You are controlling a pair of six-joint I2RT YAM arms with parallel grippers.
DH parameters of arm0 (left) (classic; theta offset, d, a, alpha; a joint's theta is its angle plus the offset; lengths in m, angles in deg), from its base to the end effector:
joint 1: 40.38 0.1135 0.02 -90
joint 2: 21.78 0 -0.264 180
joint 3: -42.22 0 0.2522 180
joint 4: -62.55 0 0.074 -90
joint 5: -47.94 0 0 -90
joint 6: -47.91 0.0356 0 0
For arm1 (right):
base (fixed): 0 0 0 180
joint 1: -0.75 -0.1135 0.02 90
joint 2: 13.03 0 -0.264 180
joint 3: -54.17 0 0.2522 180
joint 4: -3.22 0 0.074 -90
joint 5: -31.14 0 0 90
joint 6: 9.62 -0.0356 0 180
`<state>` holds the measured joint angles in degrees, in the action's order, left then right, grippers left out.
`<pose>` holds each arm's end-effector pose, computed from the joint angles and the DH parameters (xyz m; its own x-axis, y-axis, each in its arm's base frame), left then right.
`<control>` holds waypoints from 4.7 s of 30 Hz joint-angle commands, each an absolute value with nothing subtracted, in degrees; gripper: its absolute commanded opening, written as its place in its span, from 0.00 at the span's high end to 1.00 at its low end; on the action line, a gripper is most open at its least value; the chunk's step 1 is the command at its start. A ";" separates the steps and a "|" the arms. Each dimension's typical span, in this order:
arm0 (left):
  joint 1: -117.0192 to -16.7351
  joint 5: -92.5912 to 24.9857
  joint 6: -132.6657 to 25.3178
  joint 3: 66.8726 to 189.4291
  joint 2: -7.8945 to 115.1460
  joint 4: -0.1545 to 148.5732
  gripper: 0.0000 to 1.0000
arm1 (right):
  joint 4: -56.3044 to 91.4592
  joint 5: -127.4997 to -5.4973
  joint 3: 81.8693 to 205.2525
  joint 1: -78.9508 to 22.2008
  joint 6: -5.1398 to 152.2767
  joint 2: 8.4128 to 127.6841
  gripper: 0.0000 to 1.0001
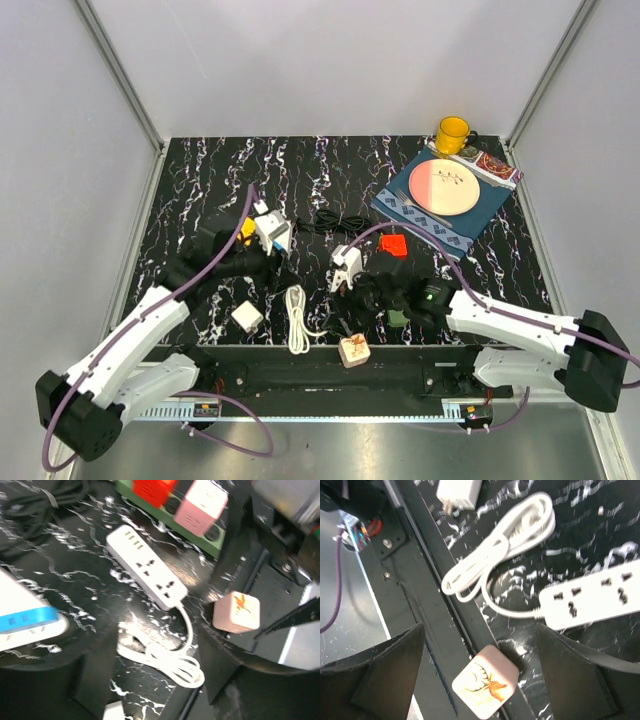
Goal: Insert the plug
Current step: Pick up the plug from the center of the board, then adjust the plug.
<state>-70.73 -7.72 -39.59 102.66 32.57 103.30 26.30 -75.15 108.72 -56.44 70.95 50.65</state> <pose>0.1641 -0.1194 0.2960 -0.4546 0.3079 -0.8358 0.8383 0.4651 -0.2846 0.1235 0.2100 0.2525 -0.4382 -0.3894 -0.8102 -0.8754 0.3897 0.2861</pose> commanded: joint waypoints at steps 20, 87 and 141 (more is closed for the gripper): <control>-70.00 -28.79 -44.12 95.01 22.61 89.85 0.09 | 50.12 -57.63 115.56 -66.92 44.61 64.30 0.13; -68.59 5.48 -83.75 98.43 39.30 75.78 0.05 | 43.79 -76.61 138.77 -54.53 113.61 64.40 0.94; -72.98 -46.54 -126.82 82.35 24.27 54.43 1.00 | -51.82 -38.82 104.49 -59.19 73.35 72.39 0.00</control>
